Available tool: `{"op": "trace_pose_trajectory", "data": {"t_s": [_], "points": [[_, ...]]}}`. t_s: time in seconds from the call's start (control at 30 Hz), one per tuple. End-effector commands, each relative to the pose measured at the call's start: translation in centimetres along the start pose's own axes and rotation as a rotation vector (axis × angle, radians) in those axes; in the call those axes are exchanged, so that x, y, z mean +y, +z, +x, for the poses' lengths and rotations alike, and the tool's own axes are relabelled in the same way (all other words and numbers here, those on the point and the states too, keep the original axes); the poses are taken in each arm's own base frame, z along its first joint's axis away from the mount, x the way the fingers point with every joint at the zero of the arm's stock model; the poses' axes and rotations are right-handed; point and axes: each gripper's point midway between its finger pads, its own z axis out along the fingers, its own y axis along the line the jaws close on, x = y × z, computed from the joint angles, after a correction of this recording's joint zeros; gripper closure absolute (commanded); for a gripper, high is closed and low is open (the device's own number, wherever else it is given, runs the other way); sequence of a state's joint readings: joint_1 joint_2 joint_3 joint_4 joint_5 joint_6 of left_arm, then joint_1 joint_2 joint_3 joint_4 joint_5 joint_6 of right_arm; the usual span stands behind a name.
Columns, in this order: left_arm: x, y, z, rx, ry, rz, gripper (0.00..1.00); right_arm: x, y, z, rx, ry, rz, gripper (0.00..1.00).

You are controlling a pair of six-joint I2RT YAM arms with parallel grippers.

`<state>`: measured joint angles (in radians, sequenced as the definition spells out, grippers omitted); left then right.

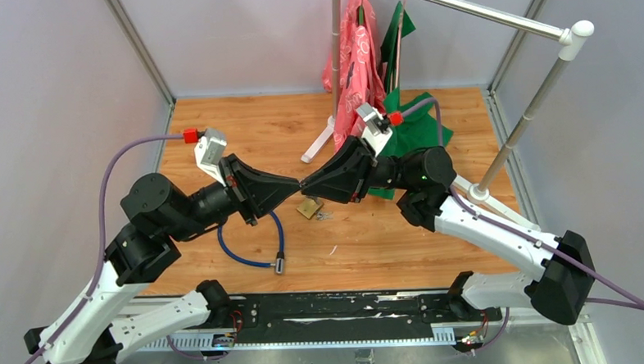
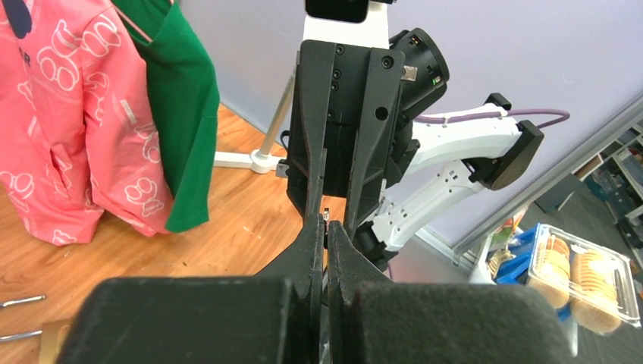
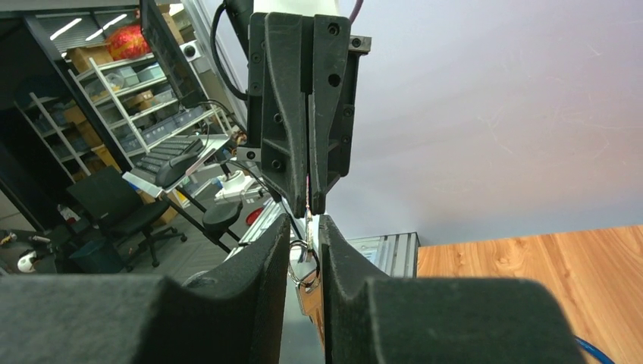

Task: Unlock with the key

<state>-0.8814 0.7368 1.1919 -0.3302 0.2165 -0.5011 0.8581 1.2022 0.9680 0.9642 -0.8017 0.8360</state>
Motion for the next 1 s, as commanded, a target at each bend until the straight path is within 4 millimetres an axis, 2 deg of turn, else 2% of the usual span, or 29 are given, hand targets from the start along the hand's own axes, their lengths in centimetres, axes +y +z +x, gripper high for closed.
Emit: {"op": "trace_pose_trajectory", "data": {"t_s": [0.0,0.17,0.37,0.5,0.97], "points": [[0.7,0.1,0.0,-0.016,0.019,-0.028,1.00,0.5,0.2,-1.8,-0.061,-0.018,-0.015,0.79],[1.2,-0.1,-0.1,-0.034,0.012,-0.056,1.00,0.4,0.2,-1.5,-0.055,-0.011,-0.015,0.83],[2.2,-0.4,-0.4,-0.078,-0.019,-0.109,1.00,0.4,-0.1,-1.2,-0.055,-0.012,-0.018,0.77],[2.8,-0.5,-0.5,-0.103,-0.039,-0.137,1.00,0.3,-0.1,-1.1,-0.057,-0.007,-0.016,0.77],[2.8,-0.4,-0.7,-0.121,-0.053,-0.136,1.00,0.2,0.0,-0.2,0.000,-0.016,-0.023,0.79]]}}
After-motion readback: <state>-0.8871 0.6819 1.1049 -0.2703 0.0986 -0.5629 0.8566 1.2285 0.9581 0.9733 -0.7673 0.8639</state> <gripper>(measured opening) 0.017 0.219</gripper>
